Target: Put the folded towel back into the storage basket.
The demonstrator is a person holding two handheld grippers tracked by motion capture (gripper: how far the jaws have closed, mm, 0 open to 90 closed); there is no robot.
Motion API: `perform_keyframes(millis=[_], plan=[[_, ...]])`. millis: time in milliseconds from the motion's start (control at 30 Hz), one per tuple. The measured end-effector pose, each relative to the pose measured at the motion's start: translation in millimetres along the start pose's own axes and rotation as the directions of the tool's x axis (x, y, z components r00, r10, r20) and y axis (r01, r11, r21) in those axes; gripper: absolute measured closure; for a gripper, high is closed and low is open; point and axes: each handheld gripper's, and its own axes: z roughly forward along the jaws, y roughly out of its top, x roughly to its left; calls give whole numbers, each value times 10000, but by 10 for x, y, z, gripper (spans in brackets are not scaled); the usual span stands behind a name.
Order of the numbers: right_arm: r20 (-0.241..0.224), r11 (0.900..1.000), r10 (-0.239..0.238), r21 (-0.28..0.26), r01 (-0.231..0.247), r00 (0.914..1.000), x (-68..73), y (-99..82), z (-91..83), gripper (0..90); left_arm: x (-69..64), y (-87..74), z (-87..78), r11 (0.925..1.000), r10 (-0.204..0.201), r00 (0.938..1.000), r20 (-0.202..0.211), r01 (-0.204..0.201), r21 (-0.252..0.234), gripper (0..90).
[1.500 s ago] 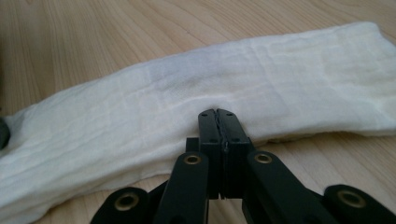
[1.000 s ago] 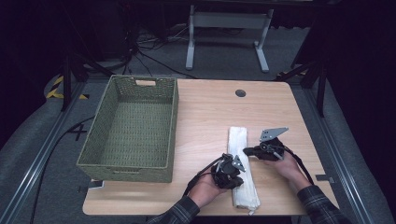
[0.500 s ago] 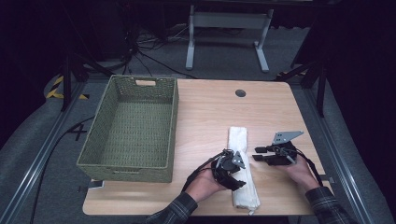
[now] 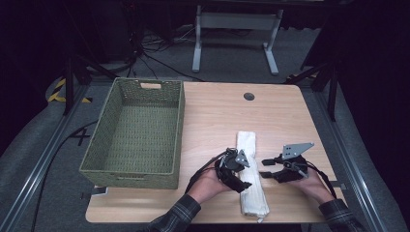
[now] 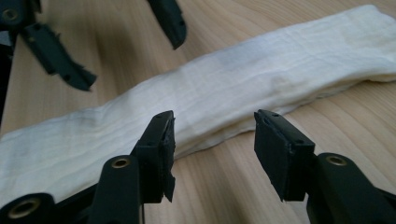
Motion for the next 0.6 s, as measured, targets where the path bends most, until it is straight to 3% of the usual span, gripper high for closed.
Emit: perform_keyframes(millis=[133, 267, 467, 600], plan=[[-349, 9995, -324, -25, 324, 9989, 76, 24, 18, 453, 40, -25, -34, 10000, -6, 9999, -129, 6, 5, 280], [-1129, 9961, -879, 8, 885, 9897, 213, 61, 87, 416, 92, -61, -75, 9997, -241, 9991, -339, 239, -53, 276], [-1541, 9895, -1373, 233, 1425, 9785, 345, 83, 187, 357, 118, -86, -90, 9992, -396, 9982, -460, 395, -32, 277], [-1574, 9854, -1587, 368, 1664, 9747, 387, 95, 241, 321, 130, -99, -96, 9988, -497, 9975, -495, 496, -36, 279]])
